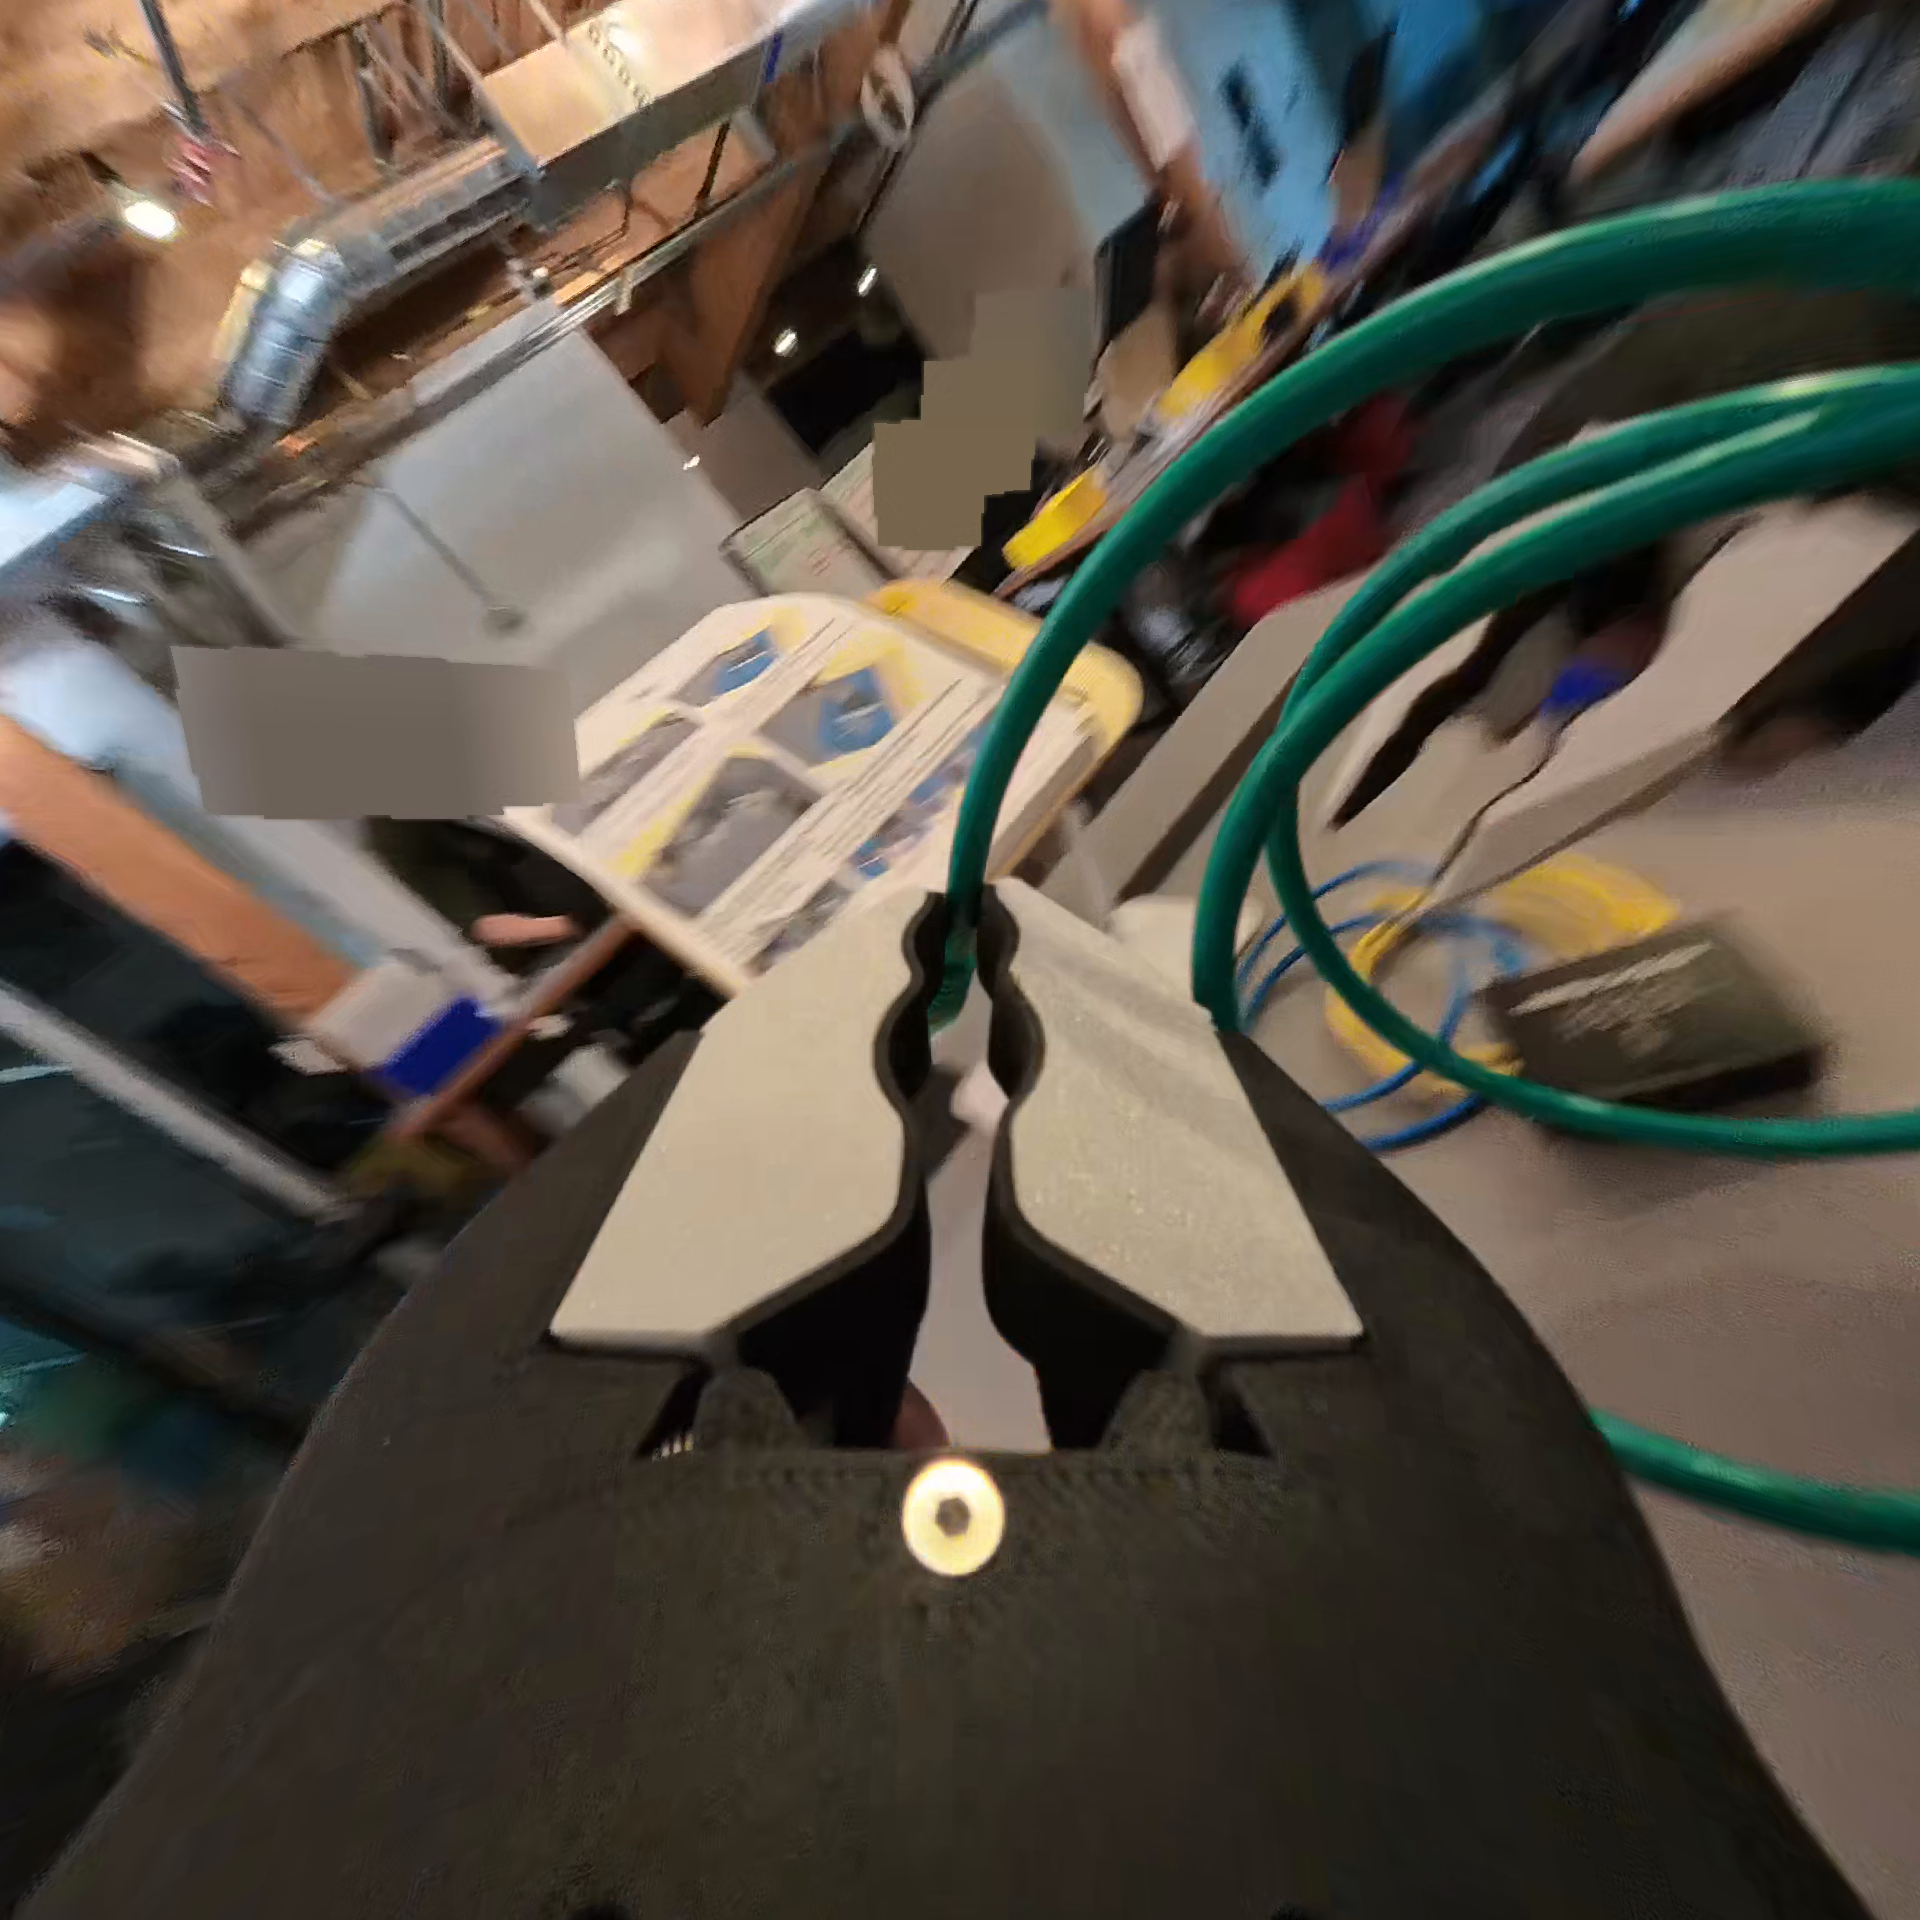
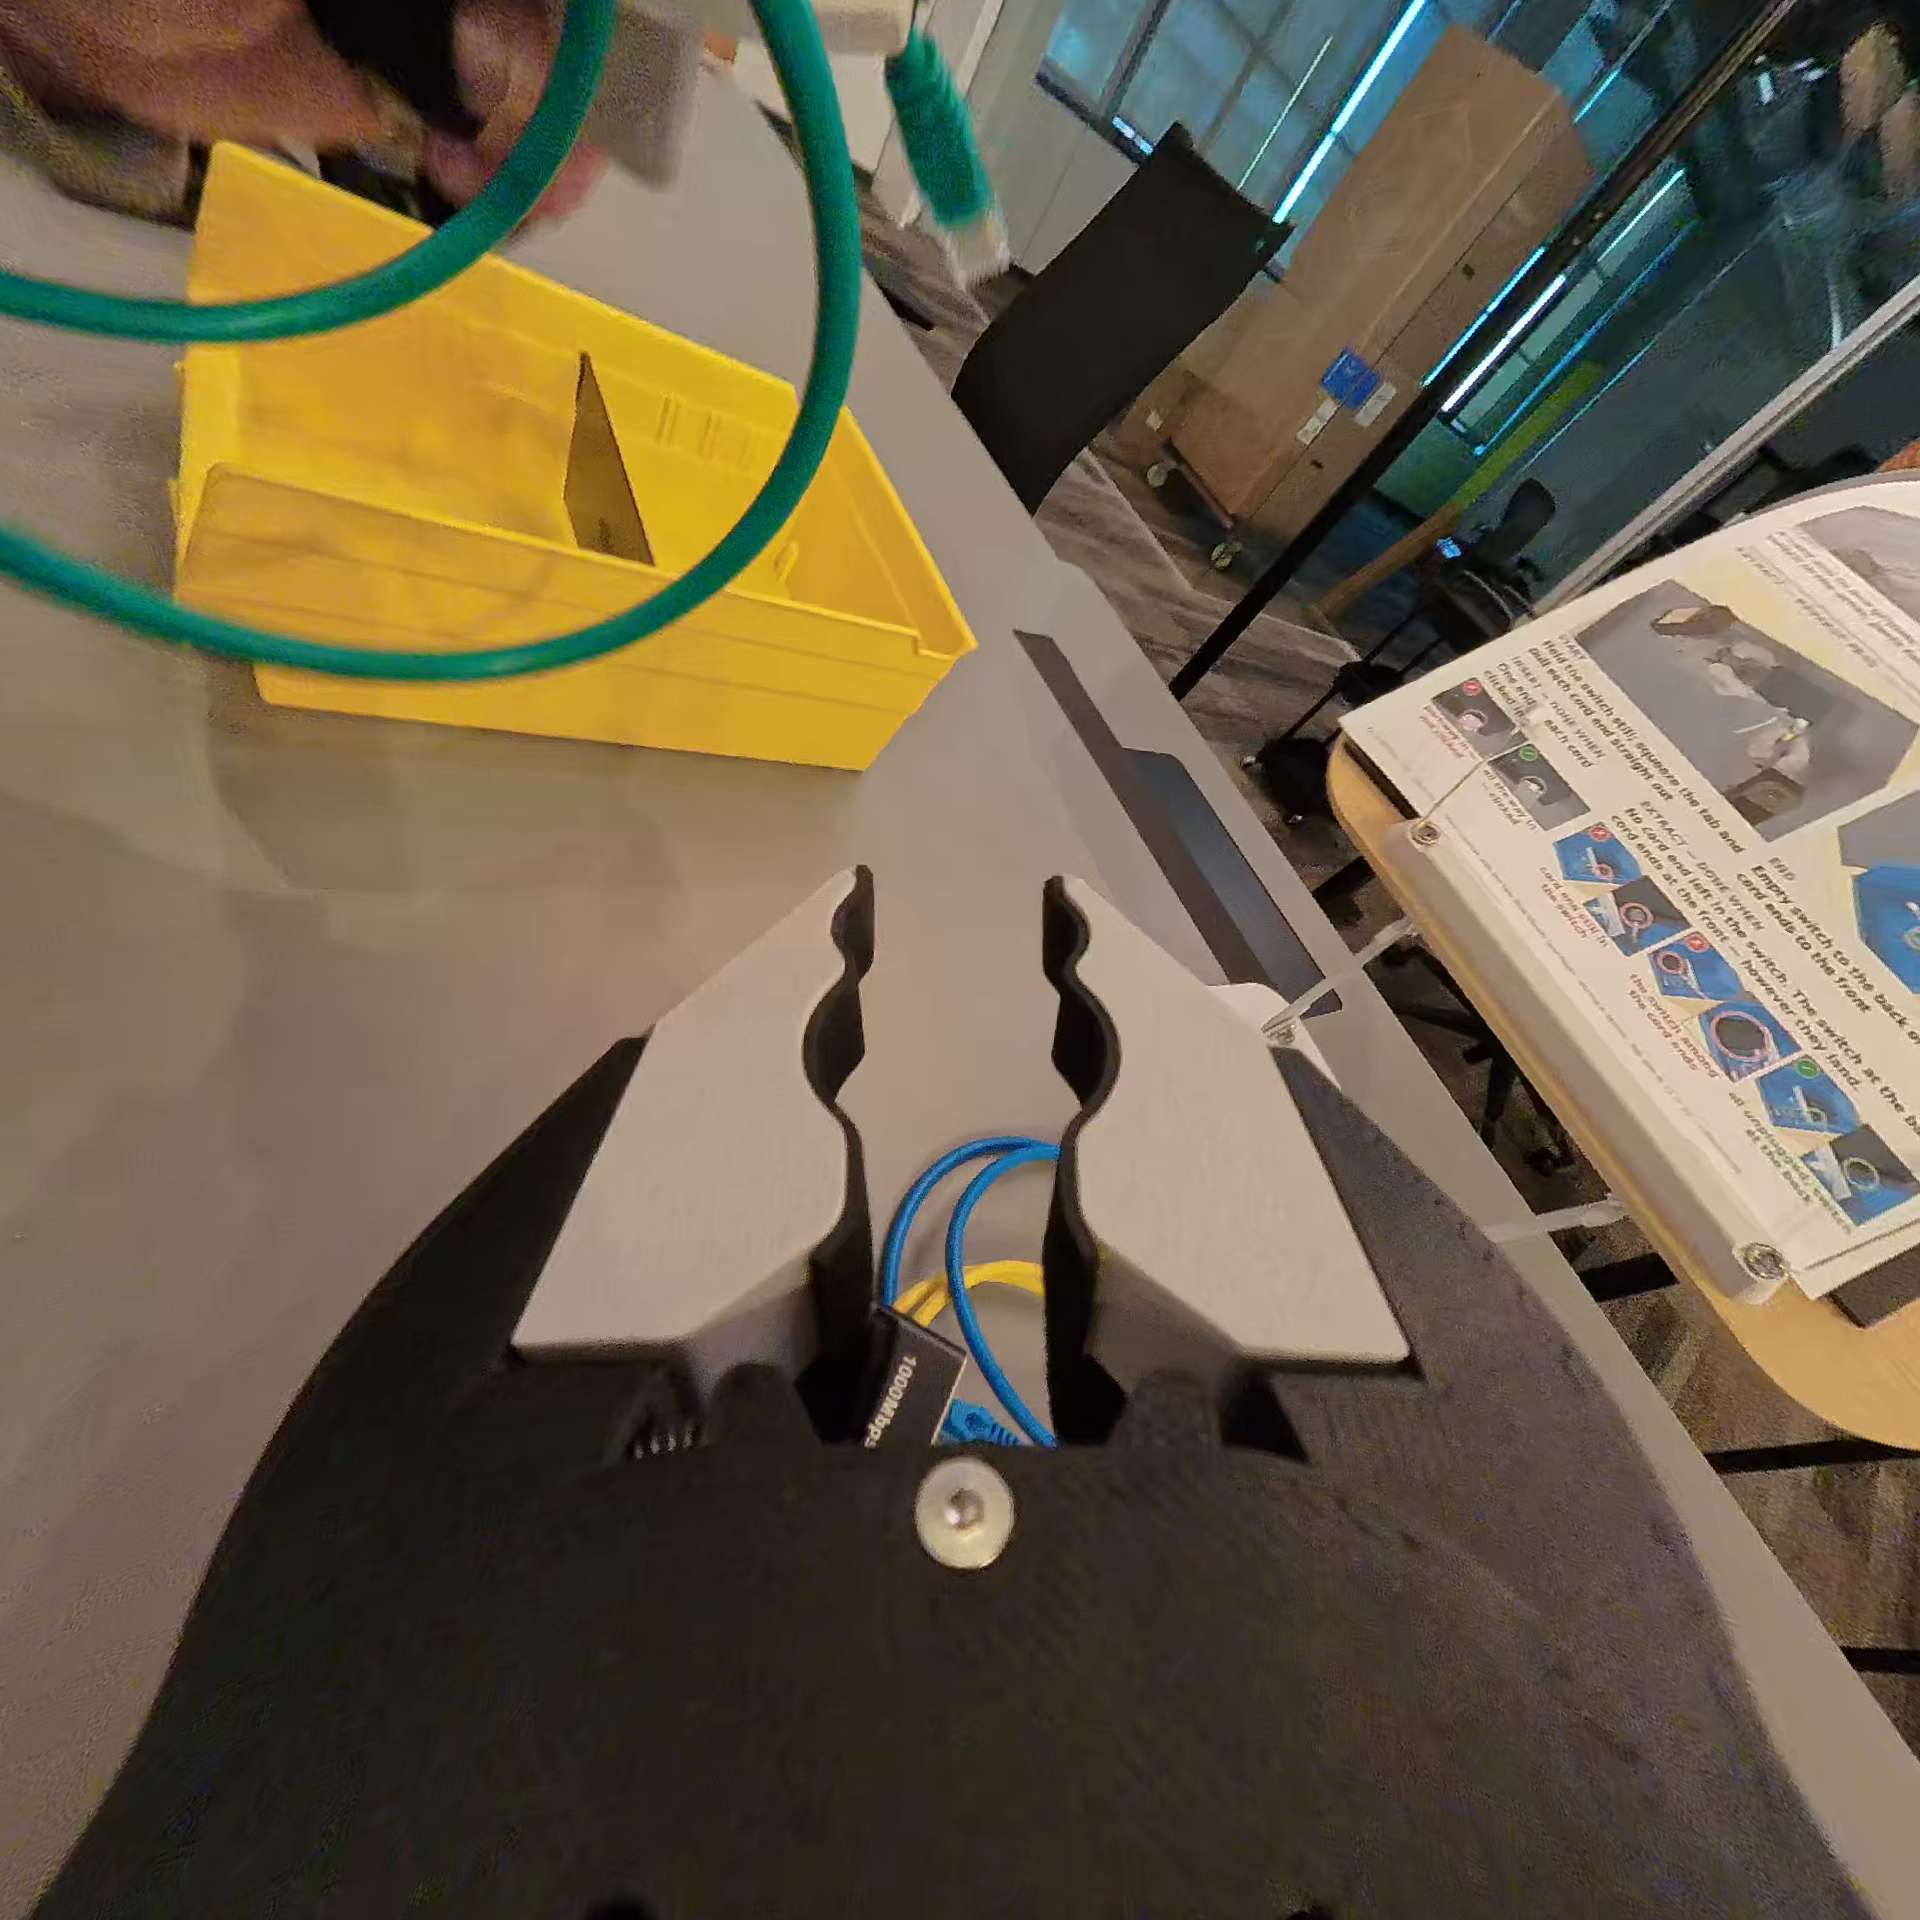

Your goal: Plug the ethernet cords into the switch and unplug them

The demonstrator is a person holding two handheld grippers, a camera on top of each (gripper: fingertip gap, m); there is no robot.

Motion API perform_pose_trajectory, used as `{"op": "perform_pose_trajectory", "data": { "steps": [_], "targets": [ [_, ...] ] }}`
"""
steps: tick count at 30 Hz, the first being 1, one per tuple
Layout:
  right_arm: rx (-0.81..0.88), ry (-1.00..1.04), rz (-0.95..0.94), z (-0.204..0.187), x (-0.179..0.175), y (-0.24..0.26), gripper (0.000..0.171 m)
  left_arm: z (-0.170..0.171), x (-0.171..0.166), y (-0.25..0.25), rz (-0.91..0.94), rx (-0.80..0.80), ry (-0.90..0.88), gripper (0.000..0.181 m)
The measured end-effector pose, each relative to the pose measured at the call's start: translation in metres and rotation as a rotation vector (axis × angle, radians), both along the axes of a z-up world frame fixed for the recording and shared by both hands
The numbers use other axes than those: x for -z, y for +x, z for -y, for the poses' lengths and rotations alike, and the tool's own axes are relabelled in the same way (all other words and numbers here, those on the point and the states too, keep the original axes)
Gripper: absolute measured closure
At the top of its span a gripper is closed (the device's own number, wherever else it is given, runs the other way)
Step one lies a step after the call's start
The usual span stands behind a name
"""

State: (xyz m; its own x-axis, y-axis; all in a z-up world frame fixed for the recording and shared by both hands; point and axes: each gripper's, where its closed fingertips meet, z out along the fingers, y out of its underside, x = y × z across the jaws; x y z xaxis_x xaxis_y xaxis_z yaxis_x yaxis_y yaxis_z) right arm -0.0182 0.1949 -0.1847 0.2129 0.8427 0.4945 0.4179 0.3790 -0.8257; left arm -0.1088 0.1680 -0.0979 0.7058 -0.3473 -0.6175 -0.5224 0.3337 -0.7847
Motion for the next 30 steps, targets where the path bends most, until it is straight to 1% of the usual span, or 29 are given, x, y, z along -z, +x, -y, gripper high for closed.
{"op": "perform_pose_trajectory", "data": {
  "steps": [1, 3, 5, 8, 11, 14, 16, 20, 27, 30],
  "targets": [
    [0.002, -0.002, -0.019, -0.001, -0.002, 0.001, 0.141, 0.001, 0.001, 0.013, 0.090, 0.083, -0.042, 0.176],
    [-0.018, -0.050, -0.056, 0.000, -0.004, 0.000, 0.140, 0.002, 0.002, 0.034, 0.217, 0.211, -0.100, 0.176],
    [-0.043, -0.123, -0.104, 0.001, -0.007, -0.001, 0.140, 0.002, 0.005, 0.052, 0.295, 0.317, -0.156, 0.176],
    [-0.113, -0.257, -0.202, 0.007, -0.014, -0.002, 0.138, 0.007, 0.005, 0.073, 0.397, 0.468, -0.229, 0.176],
    [-0.192, -0.339, -0.269, 0.015, -0.023, -0.001, 0.136, 0.011, 0.006, 0.088, 0.463, 0.581, -0.283, 0.176],
    [-0.271, -0.403, -0.307, 0.023, -0.028, 0.001, 0.135, 0.014, 0.010, 0.101, 0.460, 0.658, -0.320, 0.175],
    [-0.329, -0.443, -0.340, 0.029, -0.032, 0.003, 0.138, 0.017, 0.012, 0.107, 0.454, 0.701, -0.339, 0.176],
    [-0.423, -0.505, -0.380, 0.038, -0.039, 0.008, 0.150, 0.024, 0.013, 0.113, 0.442, 0.785, -0.382, 0.176],
    [-0.529, -0.548, -0.433, 0.052, -0.051, 0.013, 0.153, 0.032, 0.020, 0.115, 0.437, 0.886, -0.464, 0.176],
    [-0.529, -0.550, -0.396, 0.053, -0.047, 0.013, 0.156, 0.033, 0.023, 0.115, 0.443, 0.899, -0.479, 0.176]
  ]
}}
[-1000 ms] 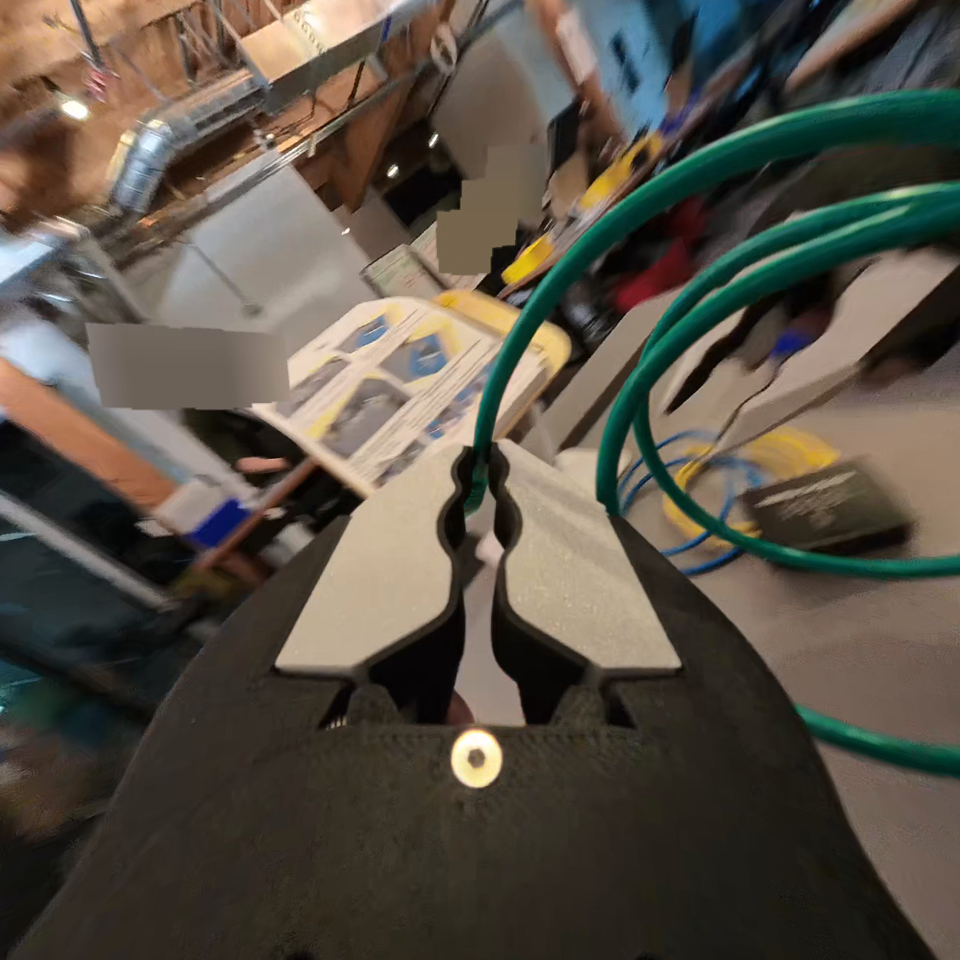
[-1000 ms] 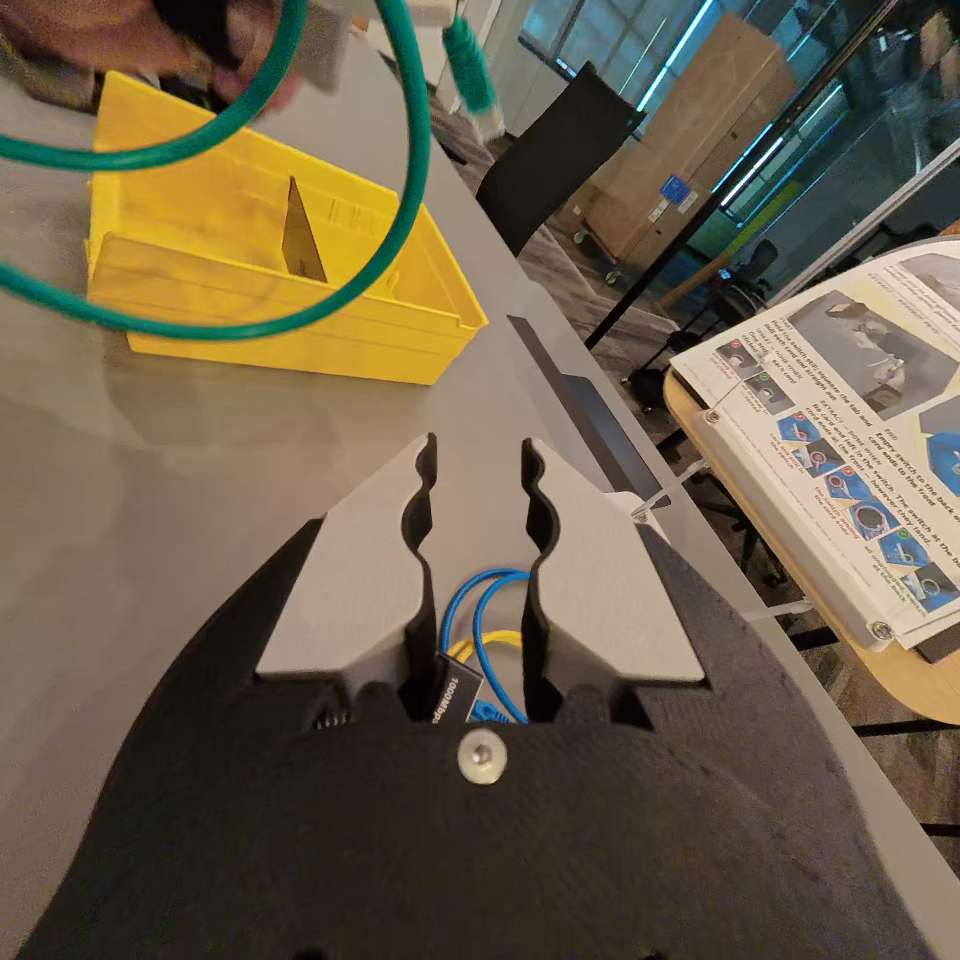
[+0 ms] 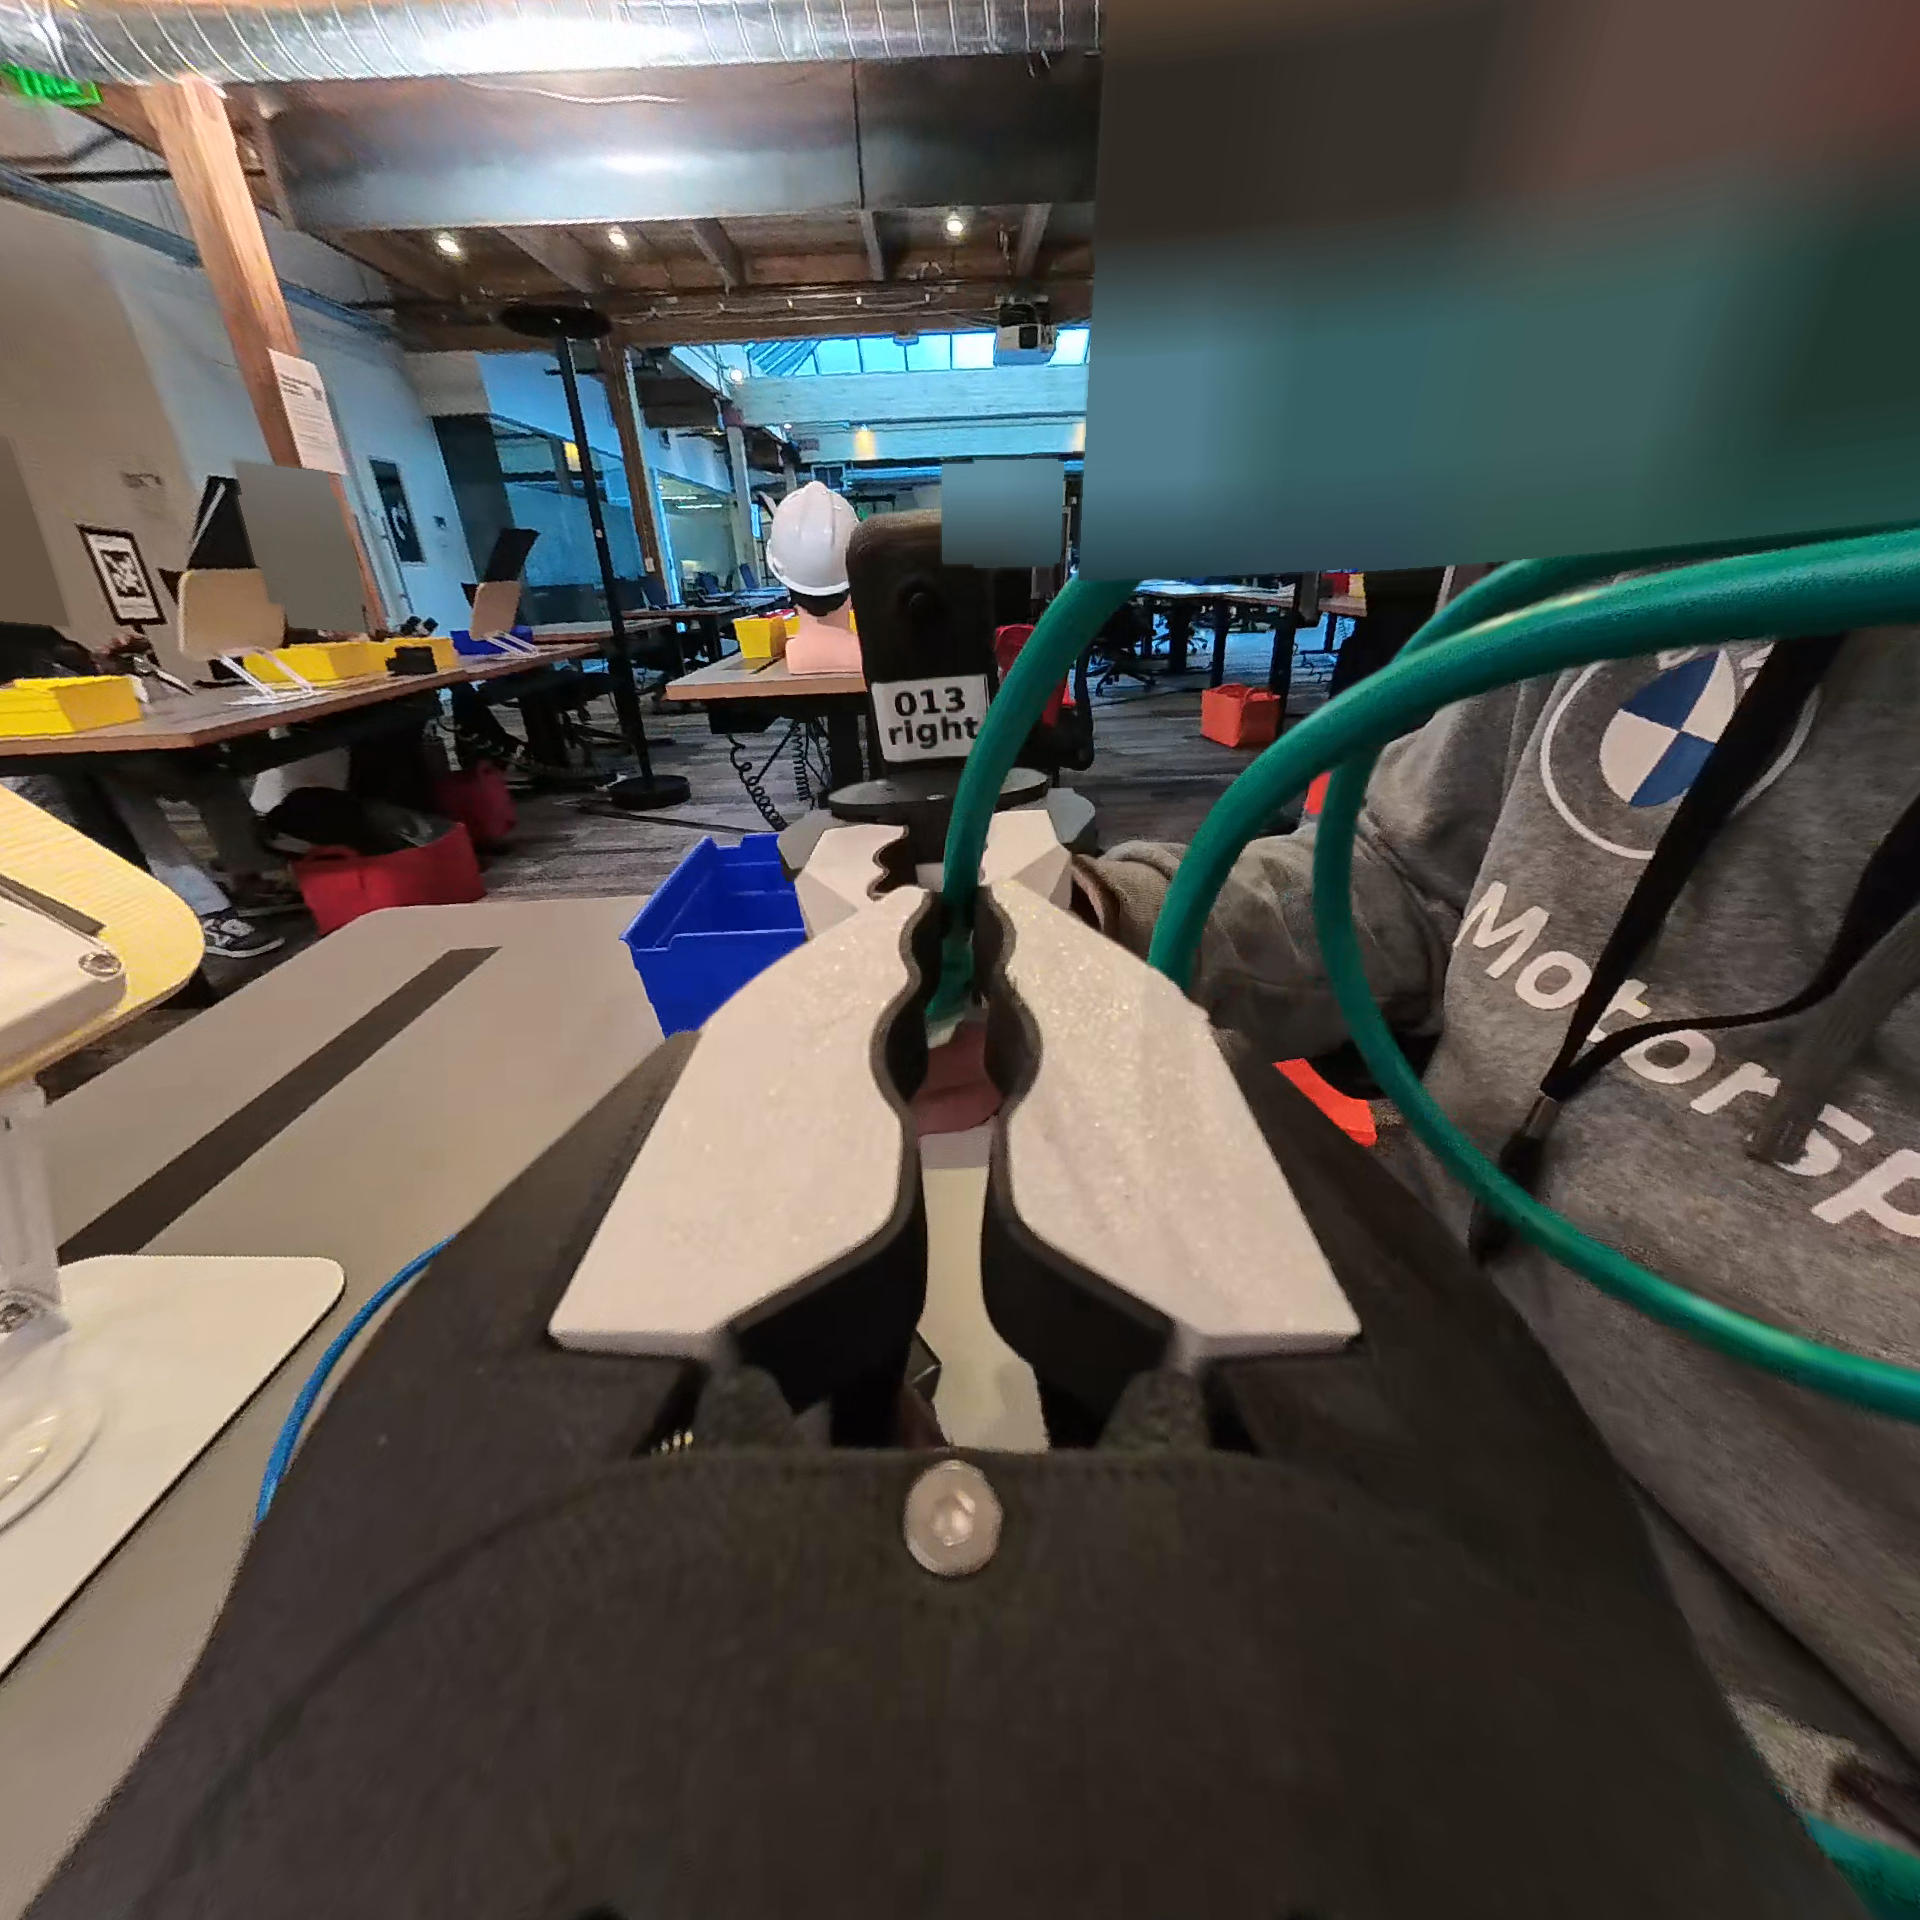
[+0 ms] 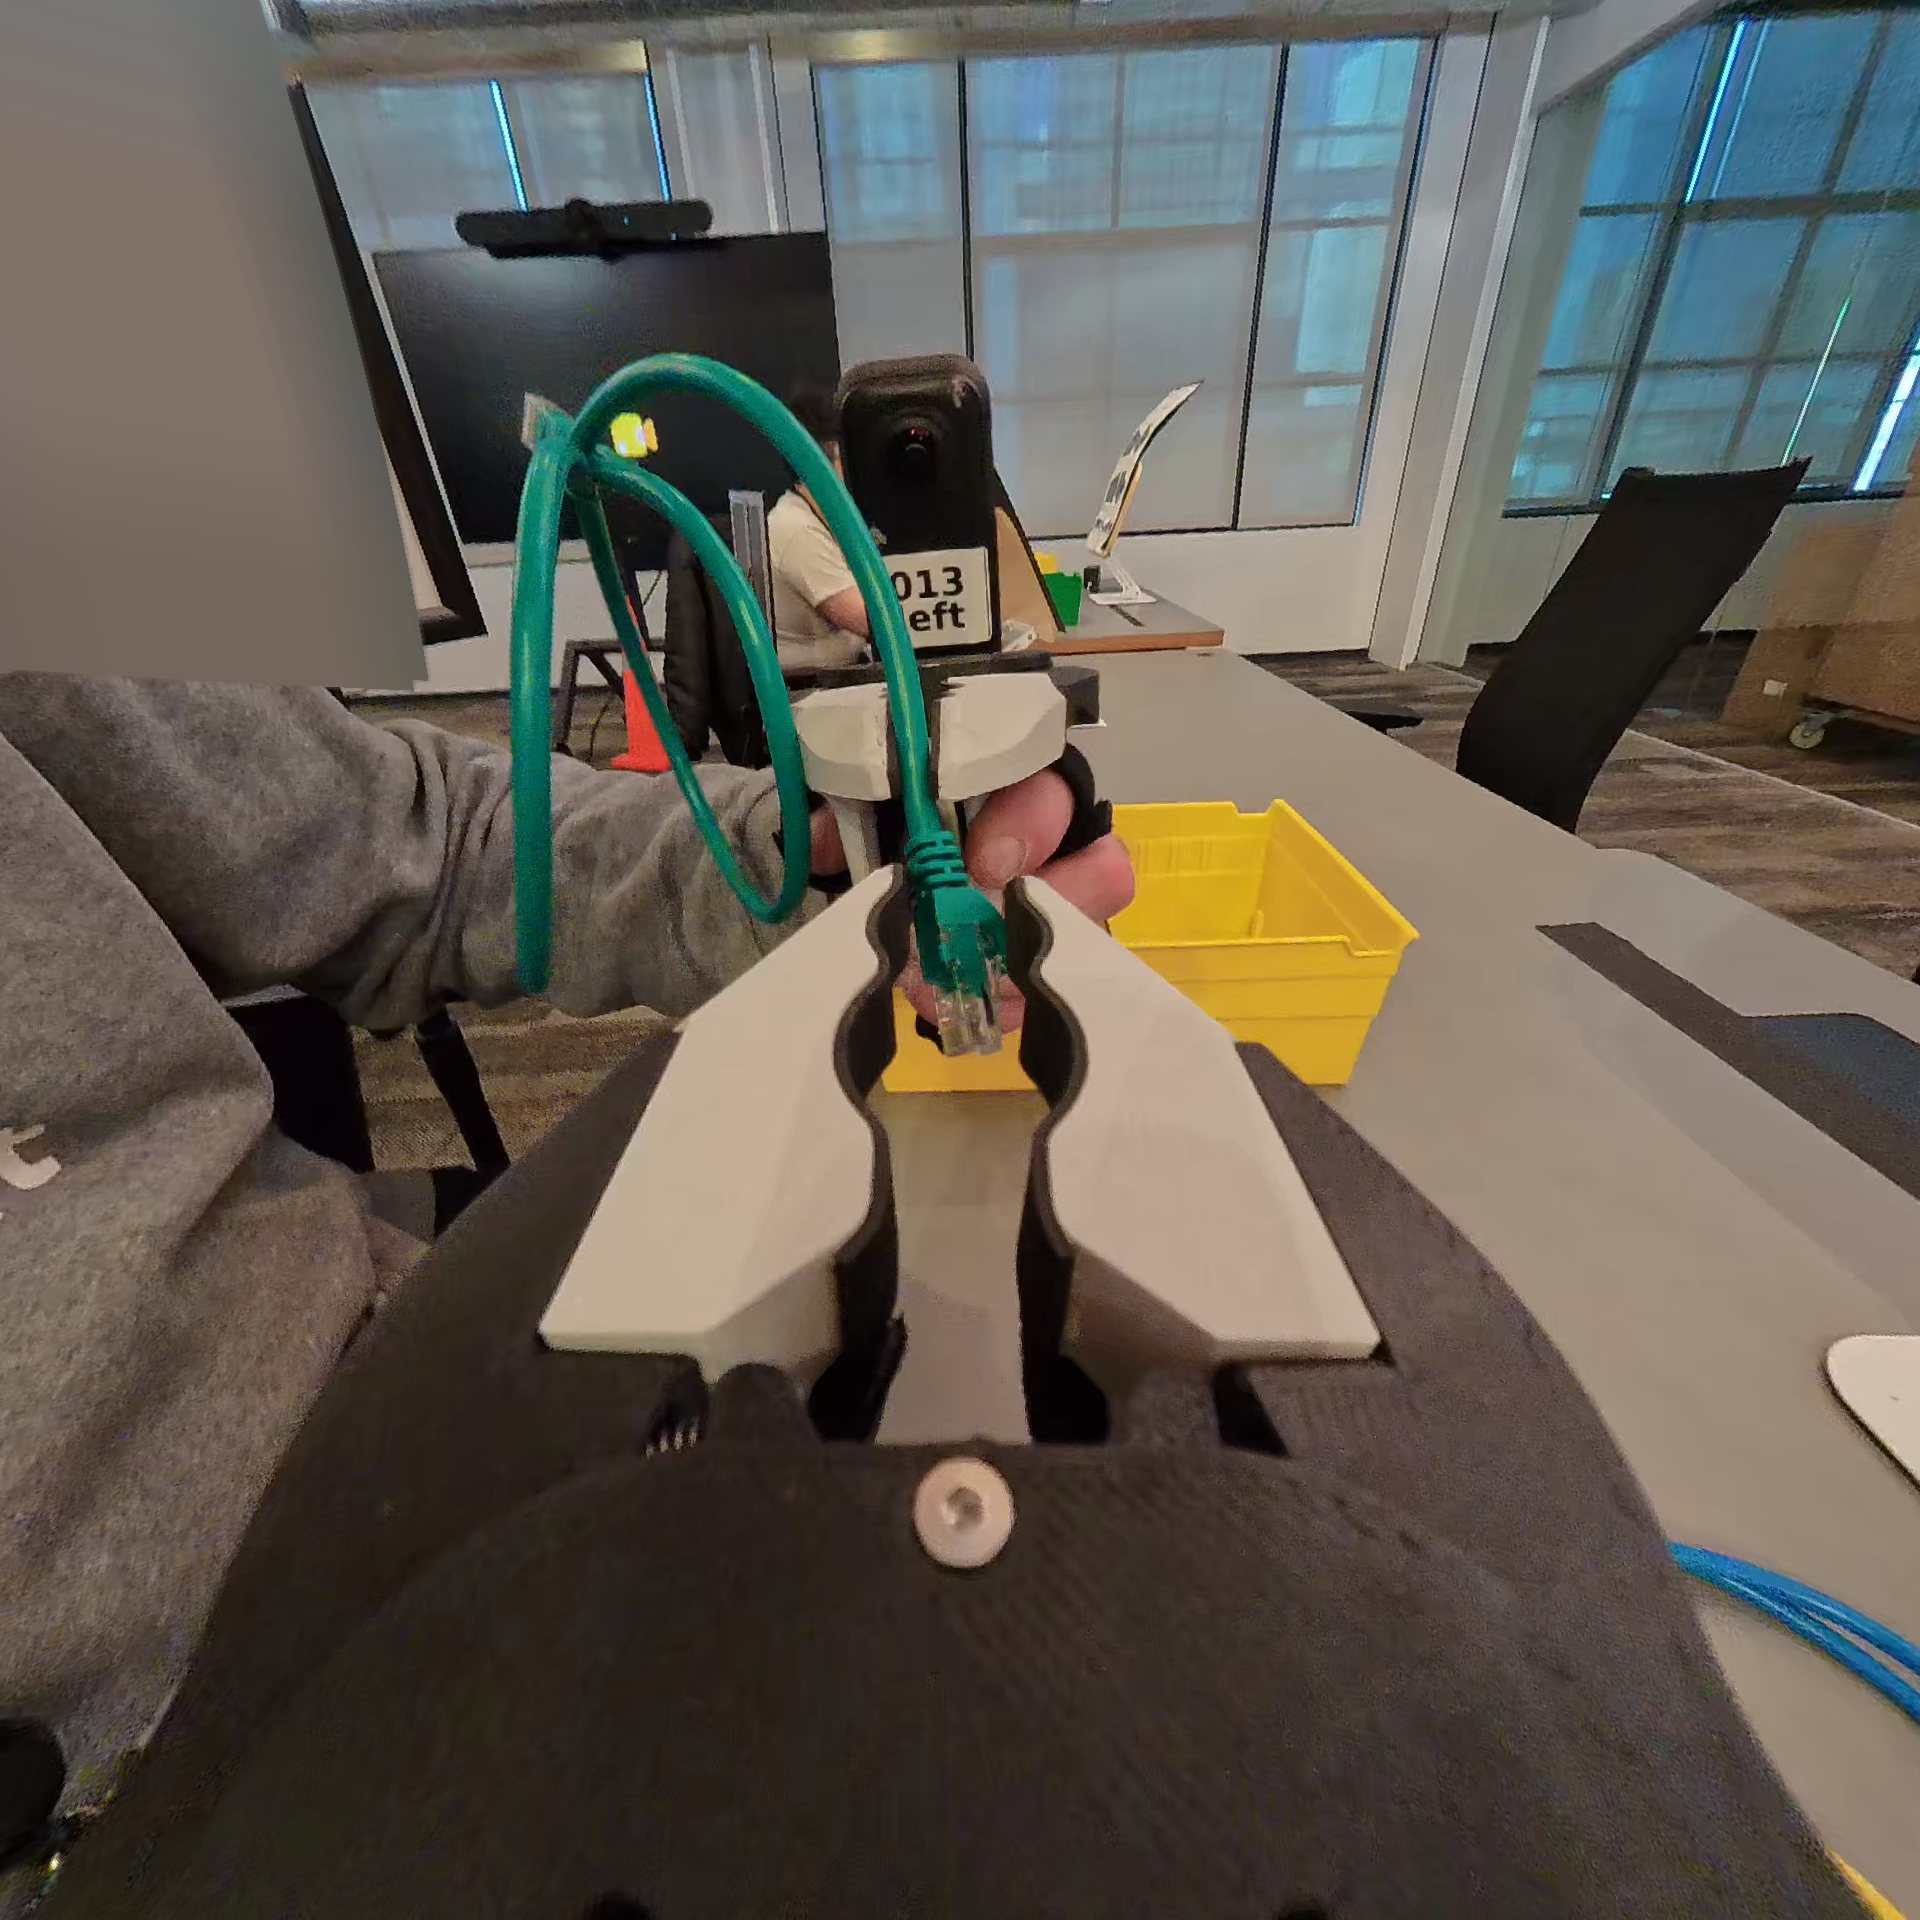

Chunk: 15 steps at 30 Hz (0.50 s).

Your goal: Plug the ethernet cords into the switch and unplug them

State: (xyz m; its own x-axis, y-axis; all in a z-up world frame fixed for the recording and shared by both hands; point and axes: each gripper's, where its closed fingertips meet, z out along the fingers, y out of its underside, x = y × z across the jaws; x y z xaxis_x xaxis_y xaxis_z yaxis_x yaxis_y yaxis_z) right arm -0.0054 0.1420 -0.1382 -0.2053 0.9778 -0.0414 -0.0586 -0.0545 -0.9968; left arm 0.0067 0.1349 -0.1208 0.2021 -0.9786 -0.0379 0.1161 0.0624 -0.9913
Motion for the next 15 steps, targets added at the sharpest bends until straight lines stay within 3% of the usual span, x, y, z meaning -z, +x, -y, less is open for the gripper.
{"op": "perform_pose_trajectory", "data": {
  "steps": [10, 15],
  "targets": [
    [0.145, 0.212, 0.014, -0.008, -0.003, 0.001, 0.159, -0.006, -0.001, -0.003, 0.042, -0.025, -0.061, 0.175],
    [0.275, 0.370, 0.033, -0.016, -0.007, 0.001, 0.159, -0.020, 0.008, -0.006, 0.054, -0.085, -0.138, 0.151]
  ]
}}
